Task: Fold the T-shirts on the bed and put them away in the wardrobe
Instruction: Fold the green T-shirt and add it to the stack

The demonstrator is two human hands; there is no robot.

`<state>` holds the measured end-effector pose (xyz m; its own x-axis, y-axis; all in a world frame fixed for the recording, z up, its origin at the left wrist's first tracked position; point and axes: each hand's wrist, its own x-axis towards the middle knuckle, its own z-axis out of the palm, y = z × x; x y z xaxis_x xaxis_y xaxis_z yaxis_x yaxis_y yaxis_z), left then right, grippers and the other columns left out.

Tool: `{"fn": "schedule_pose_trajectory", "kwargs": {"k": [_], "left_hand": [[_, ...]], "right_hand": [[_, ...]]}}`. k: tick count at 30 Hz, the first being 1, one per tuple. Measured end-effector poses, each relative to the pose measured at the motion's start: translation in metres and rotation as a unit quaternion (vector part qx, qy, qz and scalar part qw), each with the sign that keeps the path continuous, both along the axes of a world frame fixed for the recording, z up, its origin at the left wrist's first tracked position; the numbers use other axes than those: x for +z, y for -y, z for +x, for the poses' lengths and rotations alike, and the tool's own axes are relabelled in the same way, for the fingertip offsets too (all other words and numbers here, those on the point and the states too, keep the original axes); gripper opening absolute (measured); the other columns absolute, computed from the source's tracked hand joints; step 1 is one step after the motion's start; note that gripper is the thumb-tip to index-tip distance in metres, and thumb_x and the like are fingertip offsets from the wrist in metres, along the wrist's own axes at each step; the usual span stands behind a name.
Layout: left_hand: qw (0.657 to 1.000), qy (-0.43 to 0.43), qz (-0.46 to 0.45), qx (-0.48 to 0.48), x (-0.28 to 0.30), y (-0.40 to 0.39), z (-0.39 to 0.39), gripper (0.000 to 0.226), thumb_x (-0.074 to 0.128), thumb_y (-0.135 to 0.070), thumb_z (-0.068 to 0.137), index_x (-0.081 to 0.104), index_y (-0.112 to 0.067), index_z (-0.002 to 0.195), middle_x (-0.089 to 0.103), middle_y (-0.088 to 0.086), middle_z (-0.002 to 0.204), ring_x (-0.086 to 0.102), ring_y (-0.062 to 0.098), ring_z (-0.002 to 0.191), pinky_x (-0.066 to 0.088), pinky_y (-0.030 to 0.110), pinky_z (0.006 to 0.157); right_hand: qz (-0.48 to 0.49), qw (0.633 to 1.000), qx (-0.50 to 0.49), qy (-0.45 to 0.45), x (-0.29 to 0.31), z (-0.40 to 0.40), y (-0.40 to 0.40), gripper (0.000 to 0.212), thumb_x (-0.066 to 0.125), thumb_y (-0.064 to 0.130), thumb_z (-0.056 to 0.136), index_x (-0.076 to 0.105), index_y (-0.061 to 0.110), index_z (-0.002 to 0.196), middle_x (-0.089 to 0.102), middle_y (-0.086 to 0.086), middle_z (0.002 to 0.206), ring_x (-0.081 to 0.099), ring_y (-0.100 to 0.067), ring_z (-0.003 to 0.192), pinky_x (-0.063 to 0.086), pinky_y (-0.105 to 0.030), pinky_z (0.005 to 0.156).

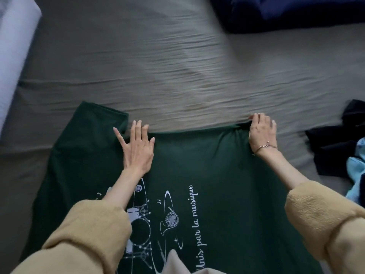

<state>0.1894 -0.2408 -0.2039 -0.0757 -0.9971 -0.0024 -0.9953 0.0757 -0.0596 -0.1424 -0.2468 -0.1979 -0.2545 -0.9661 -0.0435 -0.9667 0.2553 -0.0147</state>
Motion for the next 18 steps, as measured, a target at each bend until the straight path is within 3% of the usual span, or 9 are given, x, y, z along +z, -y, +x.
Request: {"fn": "schedule_pose_trajectory", "kwargs": {"k": [2,4,6,8,11,14,18], "left_hand": [[0.999,-0.037,-0.033,-0.009,-0.007,-0.017,-0.006,0.054,0.023,-0.036,0.101,0.028,-0.010,0.147,0.018,0.011,0.157,0.009,0.019,0.146,-0.028,0.055,0.102],[0.996,-0.067,-0.046,-0.023,-0.012,-0.040,-0.016,0.060,0.018,-0.041,0.098,0.032,-0.008,0.146,0.025,0.010,0.155,0.014,0.017,0.144,-0.020,0.053,0.107],[0.995,-0.088,-0.037,-0.029,-0.016,-0.067,-0.027,0.063,0.010,-0.045,0.100,0.030,-0.009,0.147,0.025,0.008,0.155,0.012,0.014,0.143,-0.014,0.051,0.110],[0.994,-0.104,-0.020,-0.022,-0.018,-0.093,-0.035,0.064,0.003,-0.047,0.100,0.025,-0.011,0.149,0.021,0.006,0.156,0.006,0.013,0.143,-0.013,0.051,0.111],[0.994,-0.113,-0.011,-0.008,-0.022,-0.132,-0.038,0.062,0.006,-0.046,0.101,0.024,-0.012,0.149,0.021,0.005,0.156,0.006,0.013,0.143,-0.012,0.049,0.113],[0.990,-0.138,0.002,0.017,-0.027,-0.168,-0.034,0.060,0.006,-0.046,0.101,0.021,-0.014,0.150,0.021,0.005,0.157,0.007,0.013,0.143,-0.011,0.047,0.113],[0.984,-0.176,-0.009,0.036,-0.035,-0.203,-0.034,0.068,-0.015,-0.058,0.091,-0.008,-0.025,0.151,-0.009,-0.002,0.158,-0.018,0.003,0.141,-0.019,0.047,0.113]], "right_hand": [[-0.019,1.000,-0.012,0.017,0.004,0.001,-0.016,0.050,0.040,0.000,0.090,0.034,0.005,0.139,0.026,-0.014,0.150,0.022,-0.025,0.140,0.012,-0.049,0.113],[-0.040,0.997,0.037,0.050,0.004,0.012,-0.038,0.050,0.030,0.019,0.095,0.031,0.007,0.143,0.017,-0.009,0.156,0.011,-0.019,0.146,0.004,-0.052,0.114],[0.023,0.988,0.131,0.081,0.004,0.033,-0.063,0.073,0.004,0.047,0.086,0.021,0.014,0.149,0.006,-0.001,0.158,-0.005,-0.008,0.143,-0.004,-0.053,0.113],[0.108,0.976,0.174,0.075,-0.001,0.049,-0.087,0.080,-0.008,0.058,0.079,0.001,0.023,0.150,-0.010,0.007,0.157,-0.019,-0.001,0.137,-0.011,-0.052,0.112],[0.120,0.986,0.080,0.079,-0.009,0.050,-0.109,0.060,0.012,0.050,0.099,-0.010,0.025,0.149,-0.018,0.007,0.156,-0.018,-0.005,0.142,-0.010,-0.056,0.111],[0.104,0.991,-0.021,0.086,-0.006,0.045,-0.125,0.060,0.013,0.046,0.100,-0.011,0.022,0.150,-0.020,0.002,0.156,-0.018,-0.011,0.143,-0.008,-0.061,0.111],[0.117,0.987,0.048,0.096,-0.005,0.047,-0.148,0.060,0.013,0.047,0.100,-0.015,0.024,0.148,-0.025,0.004,0.154,-0.022,-0.010,0.142,-0.010,-0.059,0.110]]}}
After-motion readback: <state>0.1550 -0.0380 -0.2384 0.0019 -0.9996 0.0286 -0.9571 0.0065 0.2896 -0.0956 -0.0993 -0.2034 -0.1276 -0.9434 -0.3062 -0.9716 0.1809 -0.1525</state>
